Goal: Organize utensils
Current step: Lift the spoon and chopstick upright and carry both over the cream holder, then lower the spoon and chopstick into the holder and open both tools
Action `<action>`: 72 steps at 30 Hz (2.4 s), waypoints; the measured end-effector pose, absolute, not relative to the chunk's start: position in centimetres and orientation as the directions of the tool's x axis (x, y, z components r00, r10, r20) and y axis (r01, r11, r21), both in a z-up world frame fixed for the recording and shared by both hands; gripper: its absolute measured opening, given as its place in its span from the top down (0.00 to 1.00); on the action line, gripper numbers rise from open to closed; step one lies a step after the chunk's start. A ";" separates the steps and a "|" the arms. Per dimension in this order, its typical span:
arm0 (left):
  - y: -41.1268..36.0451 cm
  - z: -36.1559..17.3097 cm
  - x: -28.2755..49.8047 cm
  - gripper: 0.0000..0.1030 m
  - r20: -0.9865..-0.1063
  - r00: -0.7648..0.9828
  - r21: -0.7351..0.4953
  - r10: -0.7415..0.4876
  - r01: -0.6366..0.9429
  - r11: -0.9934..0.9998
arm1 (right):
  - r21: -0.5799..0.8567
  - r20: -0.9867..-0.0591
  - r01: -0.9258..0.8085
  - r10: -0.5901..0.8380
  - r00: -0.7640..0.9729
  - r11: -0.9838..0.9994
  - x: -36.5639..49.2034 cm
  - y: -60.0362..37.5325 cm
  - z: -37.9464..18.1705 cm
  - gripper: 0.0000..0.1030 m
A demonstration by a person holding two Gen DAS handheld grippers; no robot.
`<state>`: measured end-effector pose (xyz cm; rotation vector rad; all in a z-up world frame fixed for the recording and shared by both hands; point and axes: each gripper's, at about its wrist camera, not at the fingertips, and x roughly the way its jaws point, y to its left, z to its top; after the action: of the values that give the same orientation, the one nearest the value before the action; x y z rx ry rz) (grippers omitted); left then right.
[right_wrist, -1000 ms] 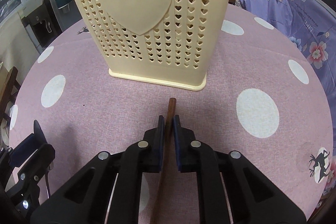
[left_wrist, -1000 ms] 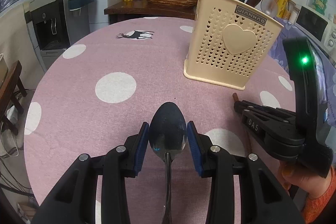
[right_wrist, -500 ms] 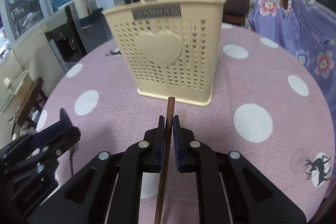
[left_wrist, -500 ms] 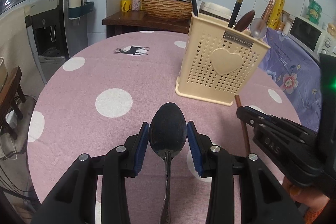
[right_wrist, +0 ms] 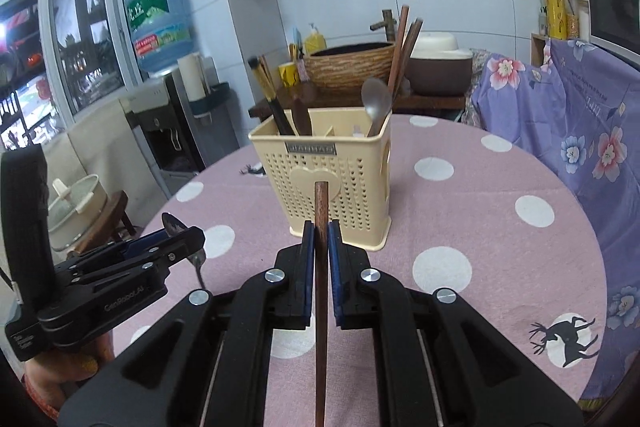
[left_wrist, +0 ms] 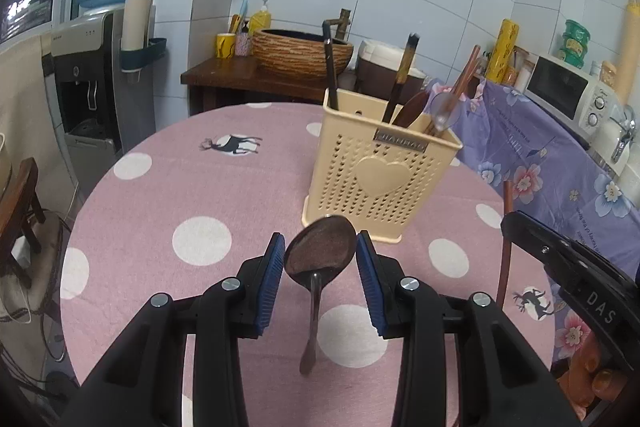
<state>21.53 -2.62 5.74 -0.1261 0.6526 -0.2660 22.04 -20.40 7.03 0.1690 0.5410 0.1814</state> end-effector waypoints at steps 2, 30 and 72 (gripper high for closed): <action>-2.7 6.4 21.4 0.64 -0.567 0.770 -0.204 -0.292 0.213 0.956 | 0.207 -0.479 -0.129 0.216 0.851 0.970 21.7 -20.7 7.7 0.92; -2.3 8.6 22.1 0.64 -0.527 0.784 -0.217 -0.328 0.249 0.944 | 0.217 -0.382 -0.221 0.291 0.877 0.951 20.0 -21.5 11.3 0.92; -4.9 9.8 34.1 0.64 -0.487 0.793 -0.283 -0.366 0.254 0.925 | 0.119 -0.330 -0.101 0.136 0.934 0.988 33.1 -21.3 14.1 0.92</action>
<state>34.07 -4.89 9.76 -0.2077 0.5635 -0.3360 33.12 -21.27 14.05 0.1004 0.3445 0.1214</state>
